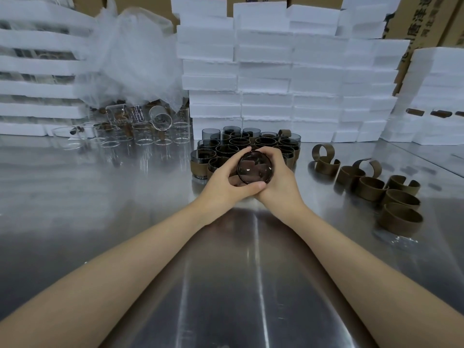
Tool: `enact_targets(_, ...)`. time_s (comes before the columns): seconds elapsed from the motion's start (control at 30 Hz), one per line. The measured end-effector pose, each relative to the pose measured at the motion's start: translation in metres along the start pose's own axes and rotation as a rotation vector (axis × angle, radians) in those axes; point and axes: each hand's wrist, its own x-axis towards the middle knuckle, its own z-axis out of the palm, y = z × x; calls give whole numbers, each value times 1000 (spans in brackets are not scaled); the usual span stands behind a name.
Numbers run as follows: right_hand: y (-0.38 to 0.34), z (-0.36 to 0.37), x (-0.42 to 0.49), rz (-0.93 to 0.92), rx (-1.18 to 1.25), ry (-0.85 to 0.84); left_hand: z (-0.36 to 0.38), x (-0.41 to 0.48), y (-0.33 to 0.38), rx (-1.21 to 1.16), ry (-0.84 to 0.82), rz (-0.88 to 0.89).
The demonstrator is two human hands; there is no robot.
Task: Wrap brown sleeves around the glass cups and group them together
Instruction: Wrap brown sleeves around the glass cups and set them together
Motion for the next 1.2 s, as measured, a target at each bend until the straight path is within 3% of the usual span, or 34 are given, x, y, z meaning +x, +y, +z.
enact_targets(0.17, 1, -1, 0, 41, 91, 7, -4, 1, 0, 38, 19, 5)
enact_targets(0.43, 2, 1, 3, 59, 196, -9, -4, 1, 4, -100, 74, -43)
enact_targets(0.67, -2, -1, -2, -39, 102, -107, -4, 2, 6, -147, 192, -65)
enact_targets(0.83, -9, -4, -8, -146, -23, -214, -5, 3, 2, -39, 198, -45)
enact_targets(1.2, -5, -3, -5, -248, -146, -251, -3, -1, 3, 92, 145, -46)
